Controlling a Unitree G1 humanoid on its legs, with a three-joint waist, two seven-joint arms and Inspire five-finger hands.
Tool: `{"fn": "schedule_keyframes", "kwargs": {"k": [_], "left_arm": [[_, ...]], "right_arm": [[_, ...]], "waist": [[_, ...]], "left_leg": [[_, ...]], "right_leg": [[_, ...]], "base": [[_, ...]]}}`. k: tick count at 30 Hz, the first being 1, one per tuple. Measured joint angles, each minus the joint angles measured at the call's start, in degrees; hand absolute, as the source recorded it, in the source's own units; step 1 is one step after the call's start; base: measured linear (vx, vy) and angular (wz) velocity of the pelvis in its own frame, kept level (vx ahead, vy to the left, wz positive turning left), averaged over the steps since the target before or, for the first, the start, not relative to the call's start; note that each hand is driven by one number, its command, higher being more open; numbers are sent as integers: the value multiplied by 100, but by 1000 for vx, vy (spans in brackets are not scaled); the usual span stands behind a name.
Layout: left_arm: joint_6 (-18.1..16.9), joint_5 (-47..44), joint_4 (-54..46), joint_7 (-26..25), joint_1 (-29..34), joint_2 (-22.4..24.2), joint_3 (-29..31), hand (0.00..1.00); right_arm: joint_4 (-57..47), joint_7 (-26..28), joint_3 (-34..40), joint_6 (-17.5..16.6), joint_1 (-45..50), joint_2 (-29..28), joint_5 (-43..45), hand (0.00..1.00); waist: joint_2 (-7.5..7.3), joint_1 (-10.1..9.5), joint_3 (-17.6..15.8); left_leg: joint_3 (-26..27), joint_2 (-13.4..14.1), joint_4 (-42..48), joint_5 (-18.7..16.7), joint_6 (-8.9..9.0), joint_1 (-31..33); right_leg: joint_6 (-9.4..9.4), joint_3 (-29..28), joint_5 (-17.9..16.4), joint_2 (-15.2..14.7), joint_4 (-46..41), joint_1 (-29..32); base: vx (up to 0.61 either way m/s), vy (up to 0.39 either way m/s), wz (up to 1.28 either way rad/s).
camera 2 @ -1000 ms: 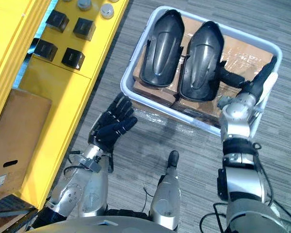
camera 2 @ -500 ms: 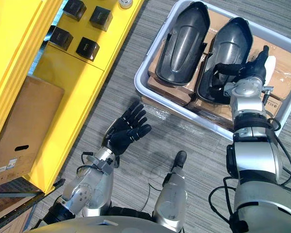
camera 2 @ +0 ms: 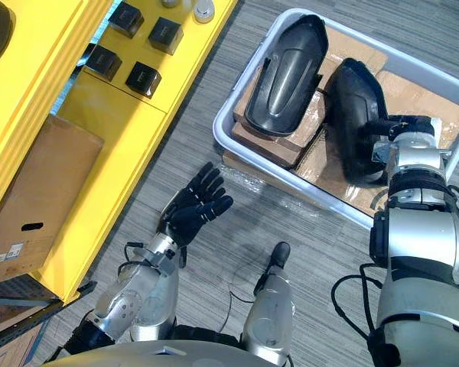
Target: Walk over and take three plastic housings, then place them on the shelf
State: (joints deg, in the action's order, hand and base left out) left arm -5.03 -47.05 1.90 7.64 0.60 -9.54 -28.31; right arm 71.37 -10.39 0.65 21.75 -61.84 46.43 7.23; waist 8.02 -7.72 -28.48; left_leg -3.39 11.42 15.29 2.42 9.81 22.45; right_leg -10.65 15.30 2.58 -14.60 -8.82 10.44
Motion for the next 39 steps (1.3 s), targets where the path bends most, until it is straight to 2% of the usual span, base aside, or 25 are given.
{"fn": "schedule_keyframes", "kwargs": {"k": [4,9,11,15,18,20,23,25,30,33,39], "left_arm": [[-14,-208,-36,-4,90,-64,177,100],[-49,-527,-589,7,403,-167,539,100],[-104,-533,-758,44,454,-206,636,100],[-111,-533,-1114,167,720,-236,834,100],[-99,-528,-1282,312,937,-238,857,100],[52,-488,-1348,338,1106,-250,833,100],[160,-401,-1369,340,1176,-247,867,100],[175,-372,-1466,337,1186,-221,897,100],[352,-161,-1799,272,1073,-67,971,100],[633,-163,-1800,221,990,69,964,100],[1483,-172,-1552,-279,567,78,687,100]], "right_arm": [[-35,-171,52,62,27,-190,3,0],[-372,-485,50,178,274,-367,-7,0],[-626,-619,44,225,493,-413,-11,0],[-1625,-938,169,255,1080,-418,-118,0],[-2528,-1196,413,52,1659,-512,-531,0],[-3221,-1434,663,-137,2287,-728,-806,0],[-4036,-1595,721,-237,3054,-984,-937,0],[-4386,-1672,725,-366,3292,-1135,-1095,0],[-5444,-1918,711,-840,3723,-1632,-1575,0],[-5883,-2136,652,-1288,3853,-1840,-1857,0],[-6108,-2405,189,-2091,3859,-2297,-2046,0]], "waist": [[-64,18,-5],[-159,33,-4],[-219,45,-3],[-314,216,12],[-381,346,164],[-471,381,488],[-555,419,899],[-570,472,1036],[-504,507,1337],[-460,511,1517],[-516,621,1810]], "left_leg": [[50,48,-351,153,42,-325],[205,112,-852,357,69,-789],[296,120,-1057,421,77,-1027],[419,118,-1455,571,76,-1474],[480,114,-1667,610,58,-1739],[534,107,-1843,627,38,-1873],[539,101,-2005,678,83,-2077],[532,93,-2006,677,84,-2123],[555,88,-2012,665,97,-2305],[596,87,-2013,668,96,-2314],[646,72,-2015,668,97,-2403]], "right_leg": [[28,-2,-15,32,27,-156],[32,-43,-14,69,94,-347],[33,-94,-16,69,102,-435],[30,-140,-17,69,207,-688],[5,-124,-35,70,318,-882],[-1,-124,-32,71,414,-960],[-40,-56,-60,62,431,-1113],[-59,4,-78,50,440,-1187],[-63,22,-82,47,520,-1394],[-83,26,-65,48,611,-1431],[-84,20,71,55,847,-1561]], "base": [[18,-41,-2],[28,-29,-9],[21,-21,-13],[10,-7,-8],[6,-2,-3],[52,-6,-4],[80,-8,4],[36,-5,7],[-7,-1,0],[-43,0,-3],[-28,2,-4]]}}
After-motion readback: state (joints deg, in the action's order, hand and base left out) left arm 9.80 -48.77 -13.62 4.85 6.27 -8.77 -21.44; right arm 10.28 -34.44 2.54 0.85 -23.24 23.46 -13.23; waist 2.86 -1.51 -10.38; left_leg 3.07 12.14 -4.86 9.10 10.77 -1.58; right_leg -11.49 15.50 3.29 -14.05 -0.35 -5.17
